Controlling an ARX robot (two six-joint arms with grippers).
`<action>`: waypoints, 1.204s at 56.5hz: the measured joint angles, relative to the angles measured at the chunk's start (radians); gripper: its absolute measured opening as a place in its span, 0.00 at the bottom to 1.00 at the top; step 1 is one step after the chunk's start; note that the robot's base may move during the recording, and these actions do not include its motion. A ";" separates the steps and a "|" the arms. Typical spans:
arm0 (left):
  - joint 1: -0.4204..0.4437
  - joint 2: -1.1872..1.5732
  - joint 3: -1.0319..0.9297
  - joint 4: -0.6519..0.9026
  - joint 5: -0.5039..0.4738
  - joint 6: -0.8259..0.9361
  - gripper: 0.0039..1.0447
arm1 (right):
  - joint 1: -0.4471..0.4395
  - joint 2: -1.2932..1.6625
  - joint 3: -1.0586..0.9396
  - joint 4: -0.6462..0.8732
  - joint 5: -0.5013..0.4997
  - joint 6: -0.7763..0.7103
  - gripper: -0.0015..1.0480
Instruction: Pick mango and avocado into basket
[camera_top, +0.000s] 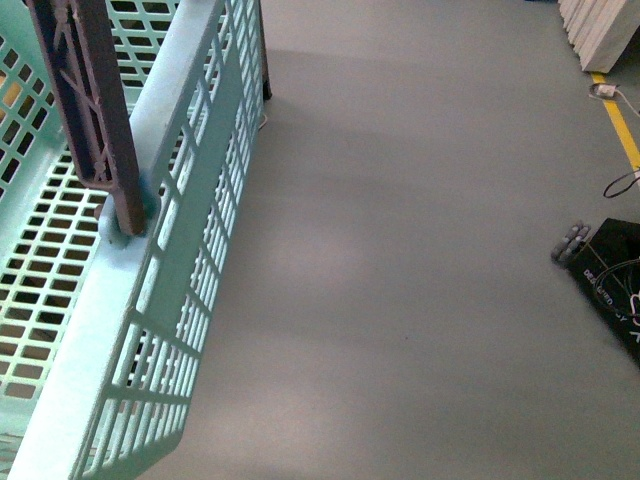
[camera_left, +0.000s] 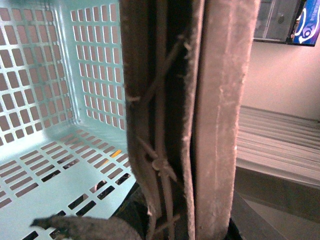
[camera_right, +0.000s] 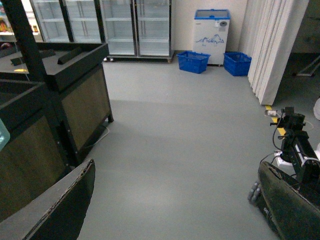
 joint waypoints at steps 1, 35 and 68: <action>0.000 0.000 0.000 0.000 0.000 0.000 0.17 | 0.000 0.000 0.000 0.000 0.000 0.000 0.92; -0.006 -0.001 0.003 0.000 -0.001 -0.006 0.17 | 0.000 0.000 0.000 0.000 0.004 0.000 0.92; -0.005 0.000 0.003 0.000 -0.002 -0.001 0.17 | 0.000 0.000 0.000 0.000 0.003 0.000 0.92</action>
